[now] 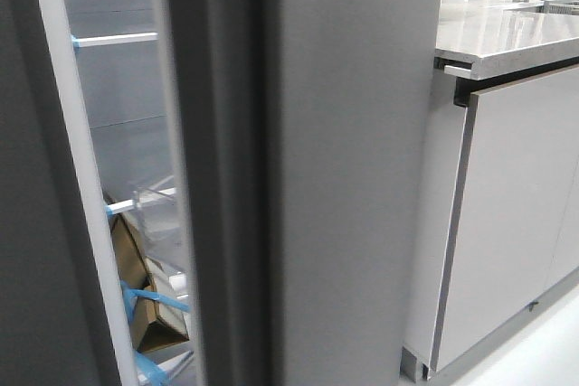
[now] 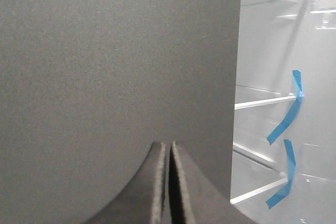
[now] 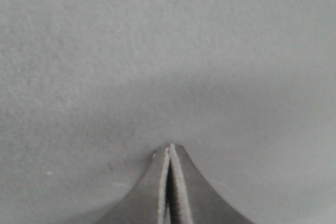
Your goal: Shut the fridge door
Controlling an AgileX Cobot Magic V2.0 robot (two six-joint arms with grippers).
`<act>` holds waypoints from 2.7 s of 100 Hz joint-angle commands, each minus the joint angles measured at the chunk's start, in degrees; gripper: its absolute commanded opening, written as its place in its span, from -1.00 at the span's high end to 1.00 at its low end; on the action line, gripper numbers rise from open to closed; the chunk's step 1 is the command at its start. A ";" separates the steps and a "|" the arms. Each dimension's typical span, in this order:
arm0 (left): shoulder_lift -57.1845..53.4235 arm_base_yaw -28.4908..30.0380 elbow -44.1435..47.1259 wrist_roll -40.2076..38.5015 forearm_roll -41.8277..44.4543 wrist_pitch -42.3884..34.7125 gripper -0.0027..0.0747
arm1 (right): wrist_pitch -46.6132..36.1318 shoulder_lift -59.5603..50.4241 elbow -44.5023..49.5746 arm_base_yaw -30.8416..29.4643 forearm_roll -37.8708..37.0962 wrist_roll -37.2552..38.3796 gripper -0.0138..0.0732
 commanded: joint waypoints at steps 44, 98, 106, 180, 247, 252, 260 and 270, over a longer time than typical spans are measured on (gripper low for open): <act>-0.64 0.09 2.01 -0.11 -0.23 -4.18 0.98 | -6.32 11.71 -14.90 6.11 0.80 -0.86 0.79; -0.64 0.09 2.01 -0.11 -0.23 -4.18 0.98 | -11.46 28.46 -35.27 10.01 0.70 -0.86 0.79; -0.64 0.09 2.01 -0.11 -0.23 -4.18 0.98 | -11.46 29.24 -36.27 10.15 0.70 -0.86 0.79; -0.64 0.09 2.01 -0.11 -0.23 -4.18 0.98 | -2.29 26.41 -36.27 9.63 -19.33 13.73 0.79; -0.64 0.09 2.01 -0.11 -0.23 -4.18 0.98 | 18.37 -0.44 -20.98 8.43 -83.11 61.71 0.79; -0.64 0.09 2.01 -0.11 -0.23 -4.18 0.98 | 16.79 -4.66 -16.54 7.90 -83.68 61.71 0.79; -0.64 0.09 2.01 -0.11 -0.23 -4.18 0.98 | 14.79 -11.90 -9.45 6.55 -85.04 61.71 0.79; -0.64 0.09 2.01 -0.11 -0.23 -4.18 0.98 | 13.45 -20.21 -1.06 4.18 -85.04 61.71 0.79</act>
